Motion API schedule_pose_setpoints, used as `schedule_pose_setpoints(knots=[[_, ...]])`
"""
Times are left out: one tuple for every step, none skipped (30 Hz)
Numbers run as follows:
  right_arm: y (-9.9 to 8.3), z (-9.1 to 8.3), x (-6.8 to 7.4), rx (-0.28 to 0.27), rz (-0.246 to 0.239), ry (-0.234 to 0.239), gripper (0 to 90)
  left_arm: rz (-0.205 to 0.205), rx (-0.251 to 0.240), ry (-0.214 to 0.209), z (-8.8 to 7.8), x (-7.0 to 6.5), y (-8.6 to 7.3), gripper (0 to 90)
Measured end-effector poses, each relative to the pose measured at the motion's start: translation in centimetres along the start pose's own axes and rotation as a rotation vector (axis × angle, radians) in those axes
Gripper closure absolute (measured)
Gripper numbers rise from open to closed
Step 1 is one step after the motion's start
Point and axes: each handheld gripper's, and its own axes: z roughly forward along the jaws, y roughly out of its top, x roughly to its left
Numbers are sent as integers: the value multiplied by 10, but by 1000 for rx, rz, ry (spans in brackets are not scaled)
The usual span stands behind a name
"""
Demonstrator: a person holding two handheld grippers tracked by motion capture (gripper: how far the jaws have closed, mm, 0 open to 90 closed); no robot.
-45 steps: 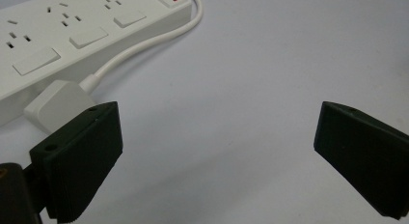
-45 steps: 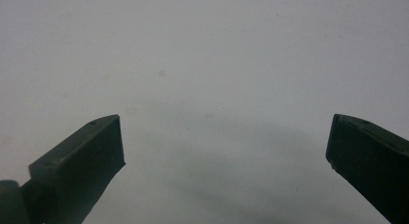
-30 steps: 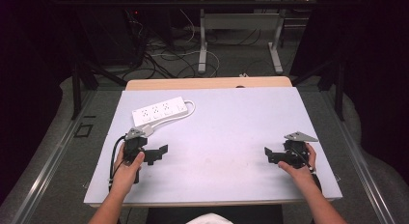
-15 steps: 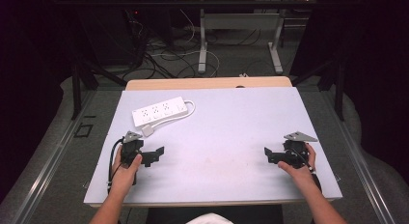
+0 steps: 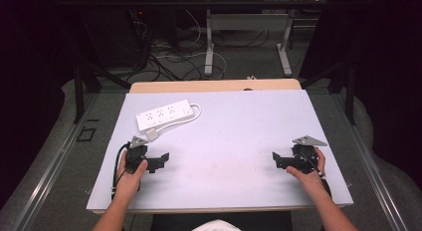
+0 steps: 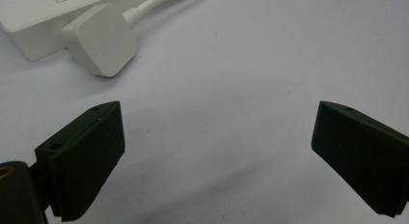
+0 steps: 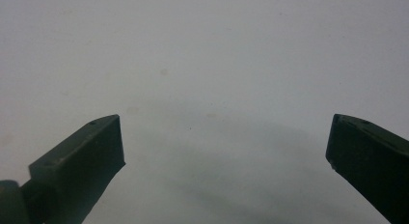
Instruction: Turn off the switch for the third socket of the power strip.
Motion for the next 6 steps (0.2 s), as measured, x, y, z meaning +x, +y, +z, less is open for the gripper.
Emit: schedule_pose_setpoints(knots=[[0, 0, 0, 0, 0, 0, 0, -2, 6, -3, 0, 0, 0, 50], [0, 0, 0, 0, 0, -1, 0, -7, -10, 7, 1, -1, -1, 50], [0, 0, 0, 0, 0, -2, 0, -8, -12, 6, 1, -1, -1, 50], [0, 0, 0, 0, 0, -2, 0, -8, -11, 7, 1, -1, -1, 50], [0, 0, 0, 0, 2, -1, 0, -7, -10, 7, 1, -1, -1, 50], [0, 0, 0, 0, 3, -1, 0, -6, -10, 7, 1, -1, -1, 50]])
